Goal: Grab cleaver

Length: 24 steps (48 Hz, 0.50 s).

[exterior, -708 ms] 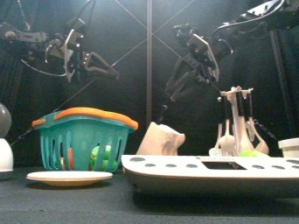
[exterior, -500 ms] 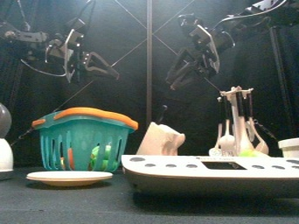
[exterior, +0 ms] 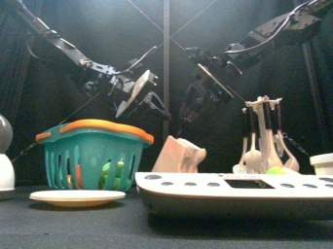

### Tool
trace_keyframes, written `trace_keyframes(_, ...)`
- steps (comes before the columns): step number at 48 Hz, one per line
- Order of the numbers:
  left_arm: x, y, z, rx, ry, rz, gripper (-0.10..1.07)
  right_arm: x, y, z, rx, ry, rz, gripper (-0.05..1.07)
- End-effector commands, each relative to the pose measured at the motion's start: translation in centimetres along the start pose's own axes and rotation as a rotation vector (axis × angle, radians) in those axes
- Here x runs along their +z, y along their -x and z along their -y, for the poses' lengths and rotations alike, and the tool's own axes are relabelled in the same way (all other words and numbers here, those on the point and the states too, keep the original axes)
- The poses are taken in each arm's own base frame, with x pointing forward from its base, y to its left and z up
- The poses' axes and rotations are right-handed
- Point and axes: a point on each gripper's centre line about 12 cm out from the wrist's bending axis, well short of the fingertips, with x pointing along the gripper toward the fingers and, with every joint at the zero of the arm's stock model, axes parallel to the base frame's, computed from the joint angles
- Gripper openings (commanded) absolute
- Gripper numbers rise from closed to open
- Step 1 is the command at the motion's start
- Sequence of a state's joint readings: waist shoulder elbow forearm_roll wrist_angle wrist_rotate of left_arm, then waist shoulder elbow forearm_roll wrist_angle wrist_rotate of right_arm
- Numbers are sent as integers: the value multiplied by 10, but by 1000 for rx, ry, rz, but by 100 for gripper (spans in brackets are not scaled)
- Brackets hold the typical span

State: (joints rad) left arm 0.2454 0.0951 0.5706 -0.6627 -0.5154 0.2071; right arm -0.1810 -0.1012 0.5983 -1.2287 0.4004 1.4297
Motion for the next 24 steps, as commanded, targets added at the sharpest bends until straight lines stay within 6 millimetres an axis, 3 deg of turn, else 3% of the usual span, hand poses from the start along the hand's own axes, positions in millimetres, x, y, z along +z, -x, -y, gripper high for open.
trace_keyframes(1,15,-10,8,-13,27,15,35,14,0,-1,0,-12,30,78)
trace_keyframes(13,2,-24,6,-20,35,-93,35,14,-6,-4,2,-17,22,53)
trace_keyframes(24,-10,-36,-14,19,55,-173,35,15,-6,-4,3,-19,23,50)
